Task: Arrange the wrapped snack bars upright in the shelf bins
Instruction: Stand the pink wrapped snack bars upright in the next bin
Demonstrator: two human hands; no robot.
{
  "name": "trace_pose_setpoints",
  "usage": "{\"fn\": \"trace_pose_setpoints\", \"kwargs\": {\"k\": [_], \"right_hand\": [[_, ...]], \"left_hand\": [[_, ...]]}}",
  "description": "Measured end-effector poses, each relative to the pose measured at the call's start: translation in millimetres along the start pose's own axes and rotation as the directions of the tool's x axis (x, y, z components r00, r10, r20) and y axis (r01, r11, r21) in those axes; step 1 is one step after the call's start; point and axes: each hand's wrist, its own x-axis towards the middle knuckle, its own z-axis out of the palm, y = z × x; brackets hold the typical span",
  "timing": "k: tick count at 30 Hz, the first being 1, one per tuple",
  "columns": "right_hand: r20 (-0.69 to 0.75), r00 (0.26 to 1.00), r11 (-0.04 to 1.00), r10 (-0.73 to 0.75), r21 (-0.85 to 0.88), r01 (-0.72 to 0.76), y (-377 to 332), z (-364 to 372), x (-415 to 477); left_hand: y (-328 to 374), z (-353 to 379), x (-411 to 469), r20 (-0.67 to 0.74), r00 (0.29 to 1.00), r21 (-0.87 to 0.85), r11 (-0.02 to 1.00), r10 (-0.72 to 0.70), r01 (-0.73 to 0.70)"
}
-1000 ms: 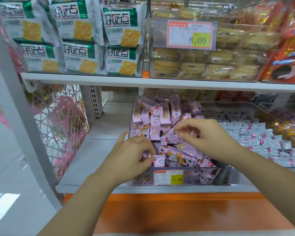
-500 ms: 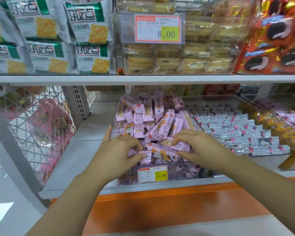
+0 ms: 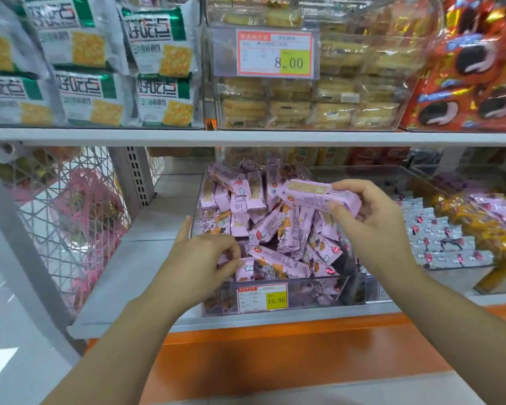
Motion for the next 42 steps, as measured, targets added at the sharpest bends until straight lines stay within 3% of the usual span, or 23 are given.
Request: {"fn": "trace_pose_setpoints", "kwargs": {"k": [6,14,20,24,27,30,34,39,42], "right_hand": [[0.106,0.994,0.988,0.039,0.146,-0.054,-7,29,0],[0.233,0.971,0.999,-0.045,0.017,0.042,-12,70,2],[-0.016,1.000,0.978,0.014,0.208,-0.010,-10,63,1],[-0.183,0.983,0.983,0.014,0.182,0.019,4,51,6],[-0.220,0.975,0.996,0.030,0.086,-0.011,14,45,28],[-0.138,0.989,0.993,0.050,-0.100,-0.064,20,47,53],[0.083,0.991,0.946,0.108,-0.316,-0.076,19,56,65],[0.156,0.981,0.945,0.117,-0.322,-0.062,20,46,55],[0.128,0.991,0.953,0.029,-0.302,0.011,18,32,43]], "left_hand": [[-7,-3,-1,0.000,1.000,-0.067,0.998,0.011,-0.011],[-11,-2,-4,-0.027,0.998,-0.078,0.995,0.062,-0.064],[-14,-1,-4,-0.035,0.997,-0.075,0.995,0.070,-0.072],[-15,1,-3,-0.031,0.998,-0.091,0.994,0.056,-0.059],[-16,2,-3,-0.039,0.998,-0.087,0.994,0.056,-0.059],[-16,2,-3,-0.043,0.997,-0.082,0.995,0.060,-0.064],[-16,1,-3,-0.034,0.998,-0.081,0.995,0.061,-0.064],[-15,0,-5,-0.028,0.998,-0.082,0.995,0.062,-0.064],[-15,1,-5,-0.034,0.998,-0.060,0.996,0.060,-0.062]]}}
